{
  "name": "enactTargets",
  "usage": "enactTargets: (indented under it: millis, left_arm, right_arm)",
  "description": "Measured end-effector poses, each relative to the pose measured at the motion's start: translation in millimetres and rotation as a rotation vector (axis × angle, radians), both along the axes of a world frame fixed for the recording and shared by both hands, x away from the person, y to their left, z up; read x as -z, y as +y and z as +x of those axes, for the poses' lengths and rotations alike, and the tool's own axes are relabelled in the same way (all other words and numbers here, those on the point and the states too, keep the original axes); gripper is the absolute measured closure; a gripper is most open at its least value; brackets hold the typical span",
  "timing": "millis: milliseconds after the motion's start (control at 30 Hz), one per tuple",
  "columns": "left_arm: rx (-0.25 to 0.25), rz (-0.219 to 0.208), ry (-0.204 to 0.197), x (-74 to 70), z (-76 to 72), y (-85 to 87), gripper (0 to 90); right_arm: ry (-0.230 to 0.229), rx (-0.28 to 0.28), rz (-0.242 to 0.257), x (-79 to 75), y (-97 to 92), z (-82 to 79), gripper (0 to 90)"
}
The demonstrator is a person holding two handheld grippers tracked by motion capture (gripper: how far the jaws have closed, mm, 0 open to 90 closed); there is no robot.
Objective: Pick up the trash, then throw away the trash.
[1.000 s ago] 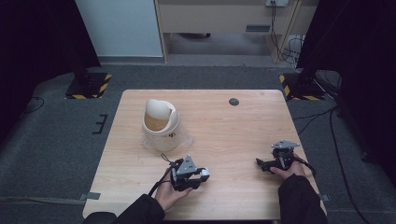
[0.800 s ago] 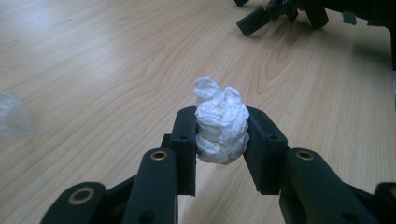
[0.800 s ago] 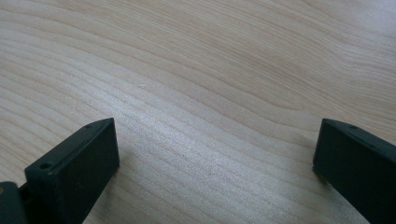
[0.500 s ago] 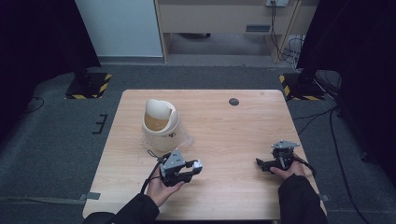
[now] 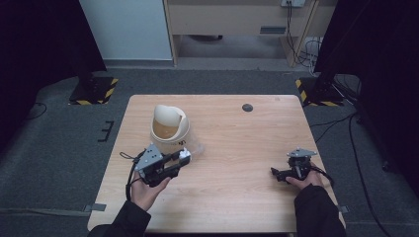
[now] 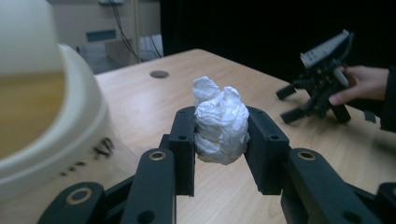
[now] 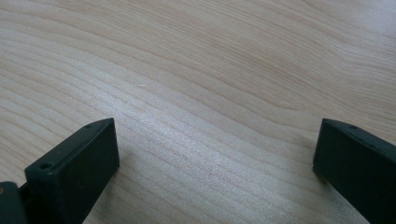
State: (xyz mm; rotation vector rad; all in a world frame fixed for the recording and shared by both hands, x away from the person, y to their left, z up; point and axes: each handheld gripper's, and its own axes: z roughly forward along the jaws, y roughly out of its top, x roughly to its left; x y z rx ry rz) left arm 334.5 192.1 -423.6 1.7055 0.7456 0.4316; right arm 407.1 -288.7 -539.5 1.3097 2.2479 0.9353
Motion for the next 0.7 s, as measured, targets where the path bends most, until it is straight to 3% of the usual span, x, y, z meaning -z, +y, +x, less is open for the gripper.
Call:
enactTargets:
  millis: [367,700]
  left_arm:
    - [-0.098,-0.084,-0.096,-31.9,-4.0,36.9,65.5]
    - [-0.148,-0.094,-0.099,-33.6,0.2,52.4,65.5]
  right_arm:
    - [-0.001,0.0,0.0,0.0,0.2,0.1,0.5]
    - [-0.001,-0.002,-0.001,0.0,0.2,0.1,0.5]
